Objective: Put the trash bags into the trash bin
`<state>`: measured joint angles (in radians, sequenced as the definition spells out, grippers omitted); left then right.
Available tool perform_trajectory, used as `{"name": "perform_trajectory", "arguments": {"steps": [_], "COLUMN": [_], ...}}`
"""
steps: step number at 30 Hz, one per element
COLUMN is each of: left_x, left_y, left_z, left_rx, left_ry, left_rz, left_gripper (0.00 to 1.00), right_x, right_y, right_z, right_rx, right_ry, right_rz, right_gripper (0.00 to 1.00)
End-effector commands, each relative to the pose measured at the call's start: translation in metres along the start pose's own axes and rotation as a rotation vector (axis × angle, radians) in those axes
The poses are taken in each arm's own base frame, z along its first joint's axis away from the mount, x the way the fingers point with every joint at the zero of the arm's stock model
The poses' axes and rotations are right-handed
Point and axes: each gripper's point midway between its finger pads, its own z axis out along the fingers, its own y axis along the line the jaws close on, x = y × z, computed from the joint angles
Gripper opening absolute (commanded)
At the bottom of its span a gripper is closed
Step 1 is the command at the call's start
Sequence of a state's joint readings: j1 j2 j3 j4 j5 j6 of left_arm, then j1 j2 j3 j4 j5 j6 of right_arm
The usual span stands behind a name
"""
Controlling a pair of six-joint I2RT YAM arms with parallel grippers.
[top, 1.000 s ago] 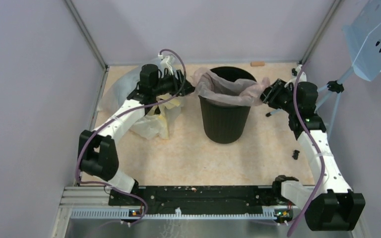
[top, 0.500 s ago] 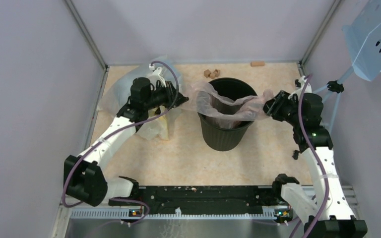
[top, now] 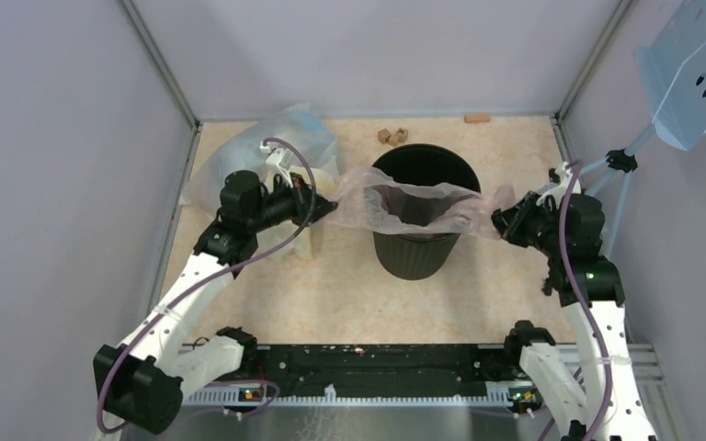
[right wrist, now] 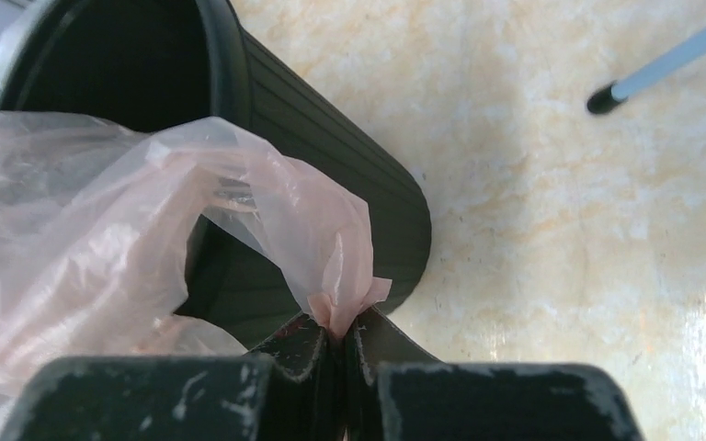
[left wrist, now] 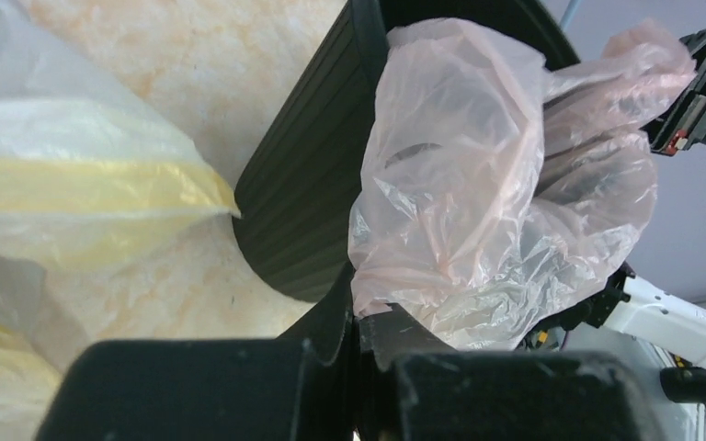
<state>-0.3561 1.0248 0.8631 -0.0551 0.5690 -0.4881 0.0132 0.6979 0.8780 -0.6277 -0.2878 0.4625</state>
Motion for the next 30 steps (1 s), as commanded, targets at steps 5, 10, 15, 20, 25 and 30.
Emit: {"name": "perform_trajectory", "arguments": {"steps": [5, 10, 15, 20, 25, 30], "left_x": [0.047, 0.053, 0.041, 0.009, -0.011, -0.015], "left_y": [0.009, 0.016, 0.027, 0.029, 0.038, 0.058], "left_z": [-0.009, -0.001, 0.006, 0.015, 0.034, 0.054], "left_rx": [0.033, 0.043, -0.013, -0.047, -0.068, -0.118], "left_ry": [0.032, 0.036, 0.016, -0.048, -0.073, -0.049], "left_rz": [-0.059, -0.054, -0.024, 0.032, 0.05, 0.025], "left_gripper": [0.0, 0.0, 0.0, 0.1, 0.25, 0.25], "right_x": [0.046, 0.037, 0.013, -0.023, -0.042, -0.037], "right_y": [-0.03, -0.037, -0.039, -0.027, -0.025, -0.028], "right_z": [0.017, 0.033, 0.043, 0.044, 0.053, 0.072], "right_rx": [0.044, 0.072, 0.099, 0.08, 0.087, 0.084], "right_ry": [0.062, 0.023, -0.039, -0.128, -0.165, -0.104], "right_rz": [0.027, 0.041, 0.026, -0.014, -0.035, -0.026], "right_gripper": [0.0, 0.0, 0.0, 0.12, 0.34, 0.47]}}
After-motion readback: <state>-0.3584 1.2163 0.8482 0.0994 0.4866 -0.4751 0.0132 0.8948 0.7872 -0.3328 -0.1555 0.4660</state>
